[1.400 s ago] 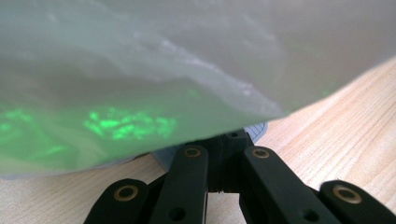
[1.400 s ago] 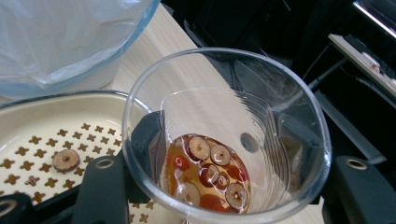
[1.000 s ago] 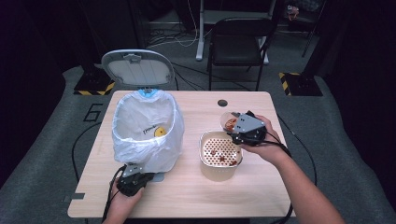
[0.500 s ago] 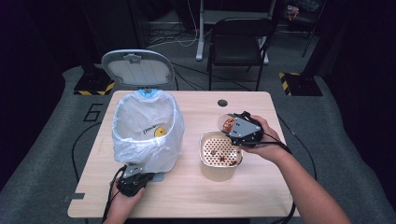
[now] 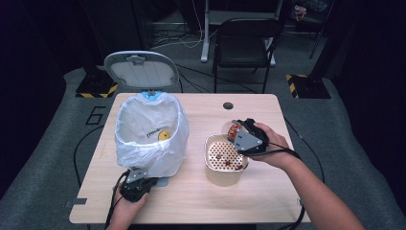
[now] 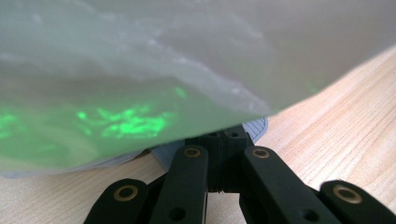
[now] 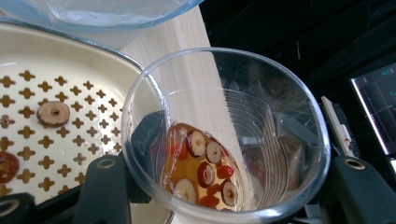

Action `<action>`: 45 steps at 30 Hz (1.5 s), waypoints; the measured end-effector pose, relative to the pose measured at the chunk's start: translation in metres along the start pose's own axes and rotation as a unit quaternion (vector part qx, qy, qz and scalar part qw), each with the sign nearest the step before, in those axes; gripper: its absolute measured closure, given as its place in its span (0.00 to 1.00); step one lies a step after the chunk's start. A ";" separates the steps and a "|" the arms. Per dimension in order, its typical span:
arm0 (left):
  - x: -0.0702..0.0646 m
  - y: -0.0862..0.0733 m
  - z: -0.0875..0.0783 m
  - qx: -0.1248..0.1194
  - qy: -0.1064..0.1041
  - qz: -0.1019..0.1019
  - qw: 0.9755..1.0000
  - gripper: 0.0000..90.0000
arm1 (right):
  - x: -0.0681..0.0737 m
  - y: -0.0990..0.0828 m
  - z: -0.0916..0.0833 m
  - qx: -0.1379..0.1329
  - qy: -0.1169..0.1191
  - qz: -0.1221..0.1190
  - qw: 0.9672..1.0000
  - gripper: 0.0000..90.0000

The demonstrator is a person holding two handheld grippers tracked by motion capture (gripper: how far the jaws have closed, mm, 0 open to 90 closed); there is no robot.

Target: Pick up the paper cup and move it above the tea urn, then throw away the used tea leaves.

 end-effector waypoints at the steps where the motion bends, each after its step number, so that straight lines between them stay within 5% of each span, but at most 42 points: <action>1: 0.000 0.000 0.000 -0.001 -0.001 -0.001 1.000 1.00 | 0.000 0.000 0.000 0.000 0.000 -0.007 1.000 0.44; 24: 0.000 0.000 0.000 -0.001 -0.002 0.000 1.000 1.00 | 0.016 0.008 0.004 0.027 0.004 -0.107 0.994 0.45; 33: 0.000 0.000 0.000 0.000 -0.004 -0.001 1.000 1.00 | 0.021 0.014 0.005 0.036 0.005 -0.181 0.983 0.45; 45: 0.000 0.000 0.000 0.001 -0.003 -0.002 1.000 1.00 | 0.026 0.014 0.007 0.049 0.005 -0.227 0.973 0.45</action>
Point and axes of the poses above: each handheld gripper's, and its own axes: z roughly forward along the jaws, y roughly out of its top, x roughly to its left, the point moved 9 cm from there along z, roughly forward along the jaws, and after that the axes turned 15 degrees about -x, right-handed, at the moved point
